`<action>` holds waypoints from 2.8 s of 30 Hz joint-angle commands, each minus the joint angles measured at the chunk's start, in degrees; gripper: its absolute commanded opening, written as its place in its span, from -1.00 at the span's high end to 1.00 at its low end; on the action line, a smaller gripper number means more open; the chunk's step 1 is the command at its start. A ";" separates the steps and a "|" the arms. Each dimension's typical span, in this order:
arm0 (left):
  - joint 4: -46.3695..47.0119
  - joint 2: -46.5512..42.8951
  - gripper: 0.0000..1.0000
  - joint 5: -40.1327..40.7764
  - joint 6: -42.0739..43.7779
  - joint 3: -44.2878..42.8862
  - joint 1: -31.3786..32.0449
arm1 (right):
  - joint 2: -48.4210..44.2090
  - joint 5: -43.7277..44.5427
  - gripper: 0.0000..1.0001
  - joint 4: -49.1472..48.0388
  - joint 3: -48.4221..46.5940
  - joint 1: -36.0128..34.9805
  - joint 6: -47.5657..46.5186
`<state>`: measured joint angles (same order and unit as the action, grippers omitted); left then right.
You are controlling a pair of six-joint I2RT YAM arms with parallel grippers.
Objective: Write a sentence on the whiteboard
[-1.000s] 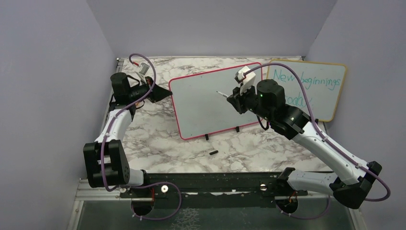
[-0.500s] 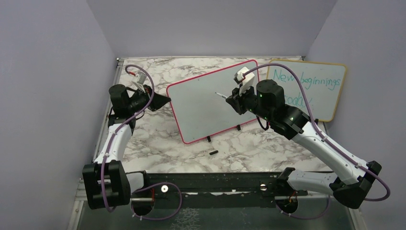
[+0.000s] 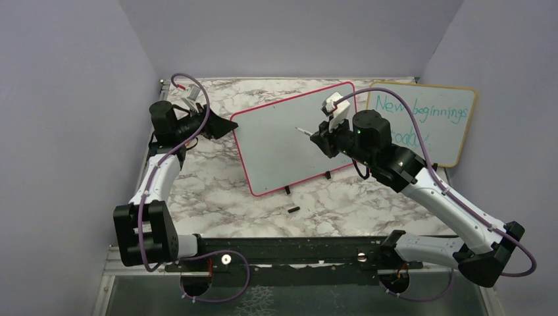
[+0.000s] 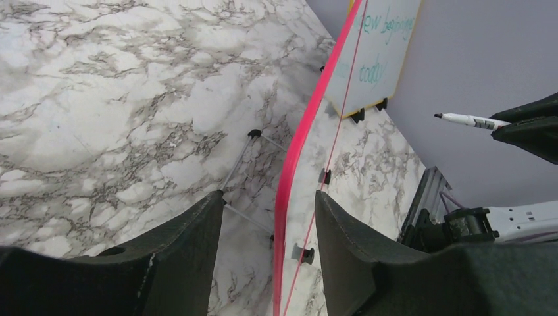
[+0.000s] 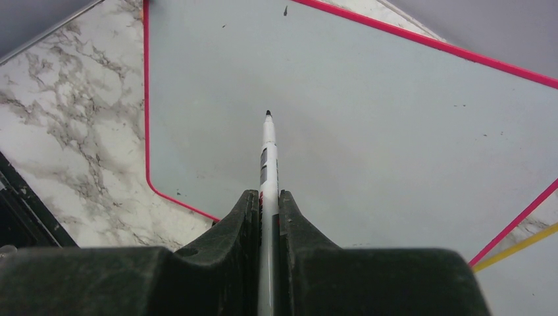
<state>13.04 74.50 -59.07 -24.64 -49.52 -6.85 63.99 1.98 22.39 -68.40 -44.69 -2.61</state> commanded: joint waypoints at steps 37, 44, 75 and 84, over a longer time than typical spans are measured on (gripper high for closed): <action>4.98 5.11 0.97 -7.80 -1.11 -3.45 3.39 | 1.43 0.95 0.98 0.11 -0.86 -5.62 3.89; 3.93 2.68 1.00 -5.82 0.69 -1.04 3.27 | 2.93 7.72 0.99 -0.41 -1.23 -10.12 6.18; -2.80 0.31 1.00 0.67 5.92 -0.29 3.81 | 17.29 29.11 0.99 -1.28 -9.95 -27.01 6.87; -2.32 0.00 1.00 0.46 5.84 0.03 5.07 | 24.99 32.38 0.99 3.98 -18.95 -28.17 8.68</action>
<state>11.66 75.05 -63.51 -21.65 -51.07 -2.35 86.11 30.44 22.52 -82.89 -72.42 4.54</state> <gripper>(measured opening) 0.038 0.164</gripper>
